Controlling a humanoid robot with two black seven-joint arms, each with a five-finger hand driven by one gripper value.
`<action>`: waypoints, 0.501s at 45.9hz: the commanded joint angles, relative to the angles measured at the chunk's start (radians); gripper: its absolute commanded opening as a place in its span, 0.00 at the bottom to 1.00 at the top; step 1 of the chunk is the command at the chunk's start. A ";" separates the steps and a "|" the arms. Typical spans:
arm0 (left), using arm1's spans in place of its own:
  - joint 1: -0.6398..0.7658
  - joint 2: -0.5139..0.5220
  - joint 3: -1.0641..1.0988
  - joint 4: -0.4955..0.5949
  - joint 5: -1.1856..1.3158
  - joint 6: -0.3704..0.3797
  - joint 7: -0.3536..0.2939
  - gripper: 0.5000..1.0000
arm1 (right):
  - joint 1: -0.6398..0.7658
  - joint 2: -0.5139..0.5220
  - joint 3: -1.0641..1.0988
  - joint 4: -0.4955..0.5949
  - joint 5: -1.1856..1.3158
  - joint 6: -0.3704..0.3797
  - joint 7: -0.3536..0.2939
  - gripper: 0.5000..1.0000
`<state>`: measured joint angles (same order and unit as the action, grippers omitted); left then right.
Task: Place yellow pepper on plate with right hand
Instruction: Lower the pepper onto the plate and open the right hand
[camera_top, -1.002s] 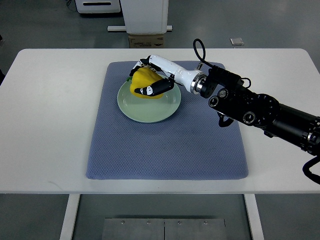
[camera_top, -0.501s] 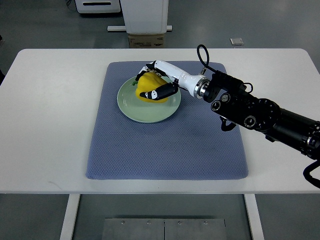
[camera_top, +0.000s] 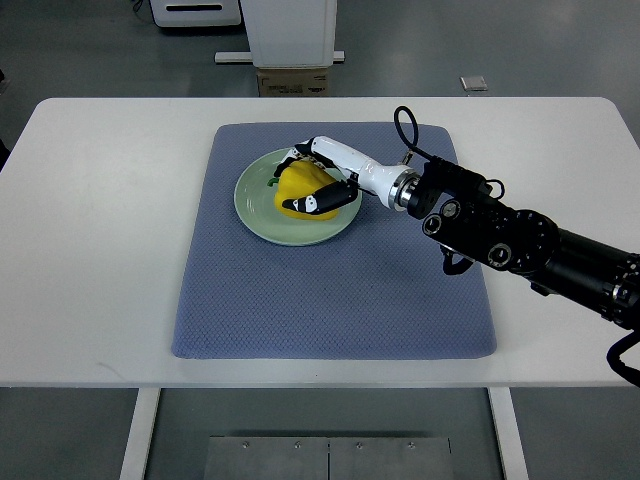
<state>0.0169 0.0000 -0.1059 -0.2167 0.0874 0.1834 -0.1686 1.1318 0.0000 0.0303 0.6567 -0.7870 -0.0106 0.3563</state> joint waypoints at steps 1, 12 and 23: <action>0.000 0.000 0.000 -0.001 0.002 -0.001 0.000 1.00 | -0.006 0.000 -0.009 0.000 0.000 0.000 -0.010 0.00; 0.000 0.000 0.000 0.000 0.000 -0.001 0.000 1.00 | -0.021 0.000 -0.015 0.000 0.000 0.000 -0.034 0.25; 0.000 0.000 0.000 0.000 0.000 -0.001 0.000 1.00 | -0.018 0.000 -0.010 -0.003 0.002 -0.003 -0.037 0.69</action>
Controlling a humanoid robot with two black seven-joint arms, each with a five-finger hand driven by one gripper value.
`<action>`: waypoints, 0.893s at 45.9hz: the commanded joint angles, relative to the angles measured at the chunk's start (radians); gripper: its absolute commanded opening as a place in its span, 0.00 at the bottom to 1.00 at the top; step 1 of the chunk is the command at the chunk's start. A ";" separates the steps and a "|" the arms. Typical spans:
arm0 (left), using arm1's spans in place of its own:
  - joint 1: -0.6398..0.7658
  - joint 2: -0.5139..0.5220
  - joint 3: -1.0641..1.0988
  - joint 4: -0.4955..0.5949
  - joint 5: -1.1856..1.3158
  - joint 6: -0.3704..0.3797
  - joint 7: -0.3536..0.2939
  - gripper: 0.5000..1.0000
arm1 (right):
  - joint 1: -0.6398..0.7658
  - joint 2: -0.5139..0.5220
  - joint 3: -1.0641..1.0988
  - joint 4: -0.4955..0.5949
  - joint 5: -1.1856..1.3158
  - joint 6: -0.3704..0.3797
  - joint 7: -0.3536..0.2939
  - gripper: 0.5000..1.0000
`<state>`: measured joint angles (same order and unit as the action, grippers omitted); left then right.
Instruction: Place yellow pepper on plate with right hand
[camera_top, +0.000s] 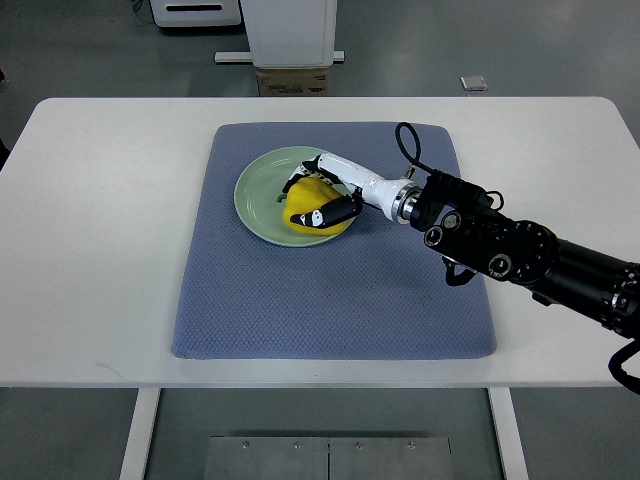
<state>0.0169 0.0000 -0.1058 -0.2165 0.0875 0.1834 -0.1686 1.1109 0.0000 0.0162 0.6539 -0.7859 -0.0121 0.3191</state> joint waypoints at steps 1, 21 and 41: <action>0.000 0.000 0.000 -0.001 0.001 0.001 0.000 1.00 | 0.003 0.000 0.004 0.000 0.000 -0.002 0.000 0.75; 0.000 0.000 0.000 0.000 0.000 0.001 0.000 1.00 | 0.030 0.000 0.008 0.001 0.004 0.000 0.000 1.00; 0.000 0.000 0.000 0.000 0.001 0.001 -0.002 1.00 | 0.044 -0.017 0.021 0.007 0.123 0.000 0.000 1.00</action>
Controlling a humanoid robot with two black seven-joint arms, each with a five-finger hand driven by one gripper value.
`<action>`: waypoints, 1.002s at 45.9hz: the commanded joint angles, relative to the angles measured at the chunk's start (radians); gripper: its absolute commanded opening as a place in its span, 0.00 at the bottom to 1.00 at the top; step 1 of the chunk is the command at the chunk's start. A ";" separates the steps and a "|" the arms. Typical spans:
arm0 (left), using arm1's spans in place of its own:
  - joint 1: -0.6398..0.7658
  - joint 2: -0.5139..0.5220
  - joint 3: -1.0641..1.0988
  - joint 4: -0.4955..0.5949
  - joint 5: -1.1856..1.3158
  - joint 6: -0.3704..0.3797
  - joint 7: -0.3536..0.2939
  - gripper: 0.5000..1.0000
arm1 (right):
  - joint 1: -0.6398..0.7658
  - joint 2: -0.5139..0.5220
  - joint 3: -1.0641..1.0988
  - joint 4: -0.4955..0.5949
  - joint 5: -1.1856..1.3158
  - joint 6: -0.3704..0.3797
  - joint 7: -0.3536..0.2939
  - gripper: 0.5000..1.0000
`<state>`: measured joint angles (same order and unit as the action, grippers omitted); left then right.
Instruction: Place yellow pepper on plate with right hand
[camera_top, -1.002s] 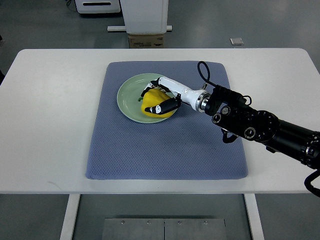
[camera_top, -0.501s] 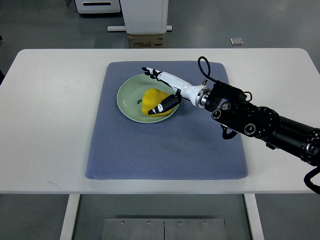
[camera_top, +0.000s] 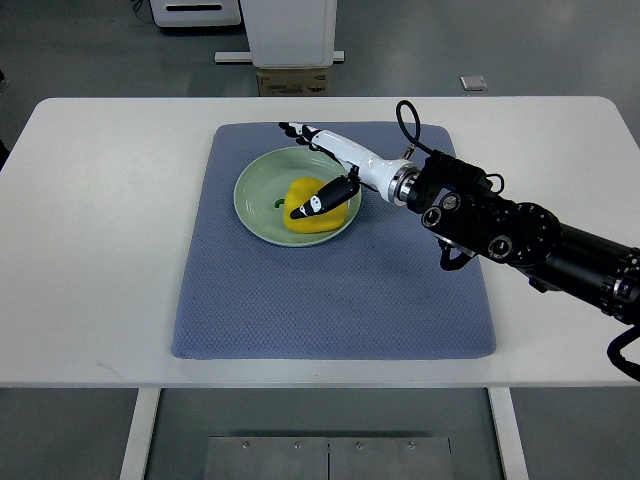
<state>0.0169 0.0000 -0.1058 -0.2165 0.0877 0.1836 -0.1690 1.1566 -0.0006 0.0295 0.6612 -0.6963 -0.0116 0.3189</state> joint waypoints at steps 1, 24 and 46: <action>0.000 0.000 0.000 -0.001 0.000 -0.001 0.000 1.00 | -0.001 -0.024 0.012 0.000 0.044 -0.001 0.000 1.00; 0.000 0.000 0.000 -0.001 0.001 0.001 0.000 1.00 | -0.083 -0.144 0.246 0.000 0.164 -0.001 -0.040 1.00; 0.000 0.000 0.000 -0.001 0.000 0.001 0.000 1.00 | -0.236 -0.153 0.558 -0.002 0.164 -0.008 -0.070 1.00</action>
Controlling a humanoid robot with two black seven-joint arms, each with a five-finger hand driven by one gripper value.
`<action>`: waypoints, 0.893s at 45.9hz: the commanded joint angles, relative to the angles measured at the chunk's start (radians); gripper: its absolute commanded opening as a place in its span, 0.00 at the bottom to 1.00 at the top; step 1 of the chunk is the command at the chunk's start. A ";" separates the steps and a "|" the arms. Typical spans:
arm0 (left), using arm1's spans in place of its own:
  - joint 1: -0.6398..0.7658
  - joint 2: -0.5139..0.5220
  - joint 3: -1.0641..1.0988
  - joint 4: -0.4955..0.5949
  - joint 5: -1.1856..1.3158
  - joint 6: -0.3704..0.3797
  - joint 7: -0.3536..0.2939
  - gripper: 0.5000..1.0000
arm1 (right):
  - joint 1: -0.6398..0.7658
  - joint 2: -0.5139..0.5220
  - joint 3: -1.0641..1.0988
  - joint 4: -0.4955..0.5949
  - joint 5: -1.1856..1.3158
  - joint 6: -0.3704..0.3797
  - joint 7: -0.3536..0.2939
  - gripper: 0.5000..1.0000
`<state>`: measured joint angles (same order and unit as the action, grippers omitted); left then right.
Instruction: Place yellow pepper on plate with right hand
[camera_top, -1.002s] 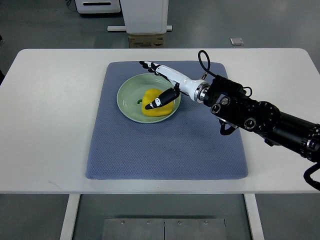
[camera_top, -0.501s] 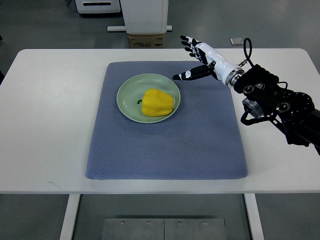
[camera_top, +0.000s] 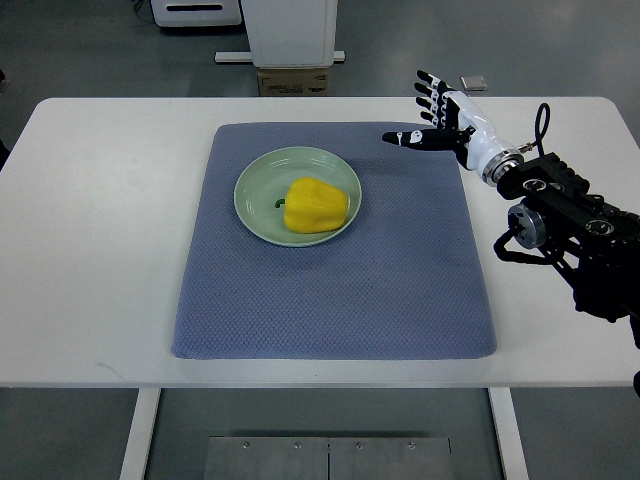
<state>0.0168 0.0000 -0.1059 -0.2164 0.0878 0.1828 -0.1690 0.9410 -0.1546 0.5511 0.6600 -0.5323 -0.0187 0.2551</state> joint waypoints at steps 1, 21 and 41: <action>0.000 0.000 0.000 0.000 0.001 0.000 0.000 1.00 | -0.028 0.001 0.049 0.000 0.000 -0.001 -0.010 1.00; 0.000 0.000 0.000 0.000 0.001 0.000 0.000 1.00 | -0.106 0.020 0.282 -0.002 0.000 -0.003 -0.033 1.00; 0.000 0.000 0.000 -0.001 0.000 0.001 0.000 1.00 | -0.136 0.067 0.369 0.000 0.005 -0.003 -0.034 1.00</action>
<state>0.0170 0.0000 -0.1058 -0.2167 0.0883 0.1833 -0.1688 0.8086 -0.0964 0.9200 0.6594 -0.5278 -0.0217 0.2201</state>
